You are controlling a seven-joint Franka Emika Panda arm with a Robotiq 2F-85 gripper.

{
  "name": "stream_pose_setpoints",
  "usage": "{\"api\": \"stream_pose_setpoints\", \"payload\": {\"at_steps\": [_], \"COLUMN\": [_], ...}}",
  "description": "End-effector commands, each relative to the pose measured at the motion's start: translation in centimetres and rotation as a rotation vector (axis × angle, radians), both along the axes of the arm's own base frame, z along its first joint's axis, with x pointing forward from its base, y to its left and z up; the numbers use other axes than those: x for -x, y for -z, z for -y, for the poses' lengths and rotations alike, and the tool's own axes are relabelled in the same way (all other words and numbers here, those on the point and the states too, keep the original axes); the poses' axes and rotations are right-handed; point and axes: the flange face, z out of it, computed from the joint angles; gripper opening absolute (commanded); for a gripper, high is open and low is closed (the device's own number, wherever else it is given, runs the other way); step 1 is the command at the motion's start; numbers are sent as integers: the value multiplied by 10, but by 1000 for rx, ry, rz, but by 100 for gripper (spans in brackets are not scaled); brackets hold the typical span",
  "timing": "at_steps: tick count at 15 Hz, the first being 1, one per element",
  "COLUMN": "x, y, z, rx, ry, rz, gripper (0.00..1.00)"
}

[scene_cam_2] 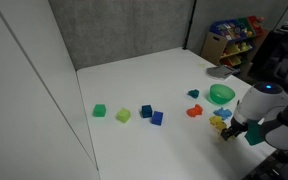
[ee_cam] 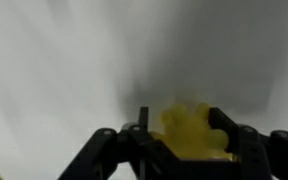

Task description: Put the yellow object inside the bowl

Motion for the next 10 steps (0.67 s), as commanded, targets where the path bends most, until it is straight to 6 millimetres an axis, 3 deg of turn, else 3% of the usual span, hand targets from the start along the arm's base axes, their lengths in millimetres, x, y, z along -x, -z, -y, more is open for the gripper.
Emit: {"api": "stream_pose_setpoints", "payload": {"at_steps": [1, 3, 7, 10], "x": [-9, -16, -39, -67], "y": [-10, -23, -55, -85], "z": [5, 8, 19, 32], "rx": [9, 10, 0, 9], "ry": [21, 39, 76, 104], "rz": [13, 27, 59, 89], "gripper": [34, 16, 11, 11]}}
